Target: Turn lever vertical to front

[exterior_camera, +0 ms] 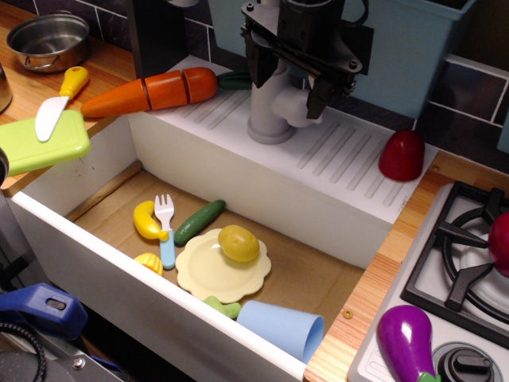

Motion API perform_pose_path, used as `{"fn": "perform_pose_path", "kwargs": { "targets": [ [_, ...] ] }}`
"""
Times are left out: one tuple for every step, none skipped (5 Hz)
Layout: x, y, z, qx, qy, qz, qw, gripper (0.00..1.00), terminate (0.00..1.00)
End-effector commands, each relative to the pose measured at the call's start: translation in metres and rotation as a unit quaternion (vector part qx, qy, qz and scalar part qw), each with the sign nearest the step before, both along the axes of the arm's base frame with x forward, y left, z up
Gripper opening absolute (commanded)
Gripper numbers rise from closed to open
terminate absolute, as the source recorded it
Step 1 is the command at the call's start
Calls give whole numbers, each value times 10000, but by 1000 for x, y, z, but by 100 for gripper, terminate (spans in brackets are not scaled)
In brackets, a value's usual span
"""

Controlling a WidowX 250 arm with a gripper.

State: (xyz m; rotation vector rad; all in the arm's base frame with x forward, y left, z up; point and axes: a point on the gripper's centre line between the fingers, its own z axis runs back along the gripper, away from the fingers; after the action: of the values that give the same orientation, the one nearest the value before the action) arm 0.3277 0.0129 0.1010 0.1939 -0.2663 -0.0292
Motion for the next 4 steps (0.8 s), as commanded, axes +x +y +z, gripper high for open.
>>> {"fn": "perform_pose_path", "kwargs": {
  "targets": [
    [0, 0, 0, 0, 0, 0, 10000, 100, 0],
    [10, -1, 16, 203, -250, -43, 9995, 100, 0],
    [21, -3, 26, 169, -372, -80, 9991, 100, 0],
    [31, -6, 26, 122, -629, -80, 9979, 100, 0]
  ]
}}
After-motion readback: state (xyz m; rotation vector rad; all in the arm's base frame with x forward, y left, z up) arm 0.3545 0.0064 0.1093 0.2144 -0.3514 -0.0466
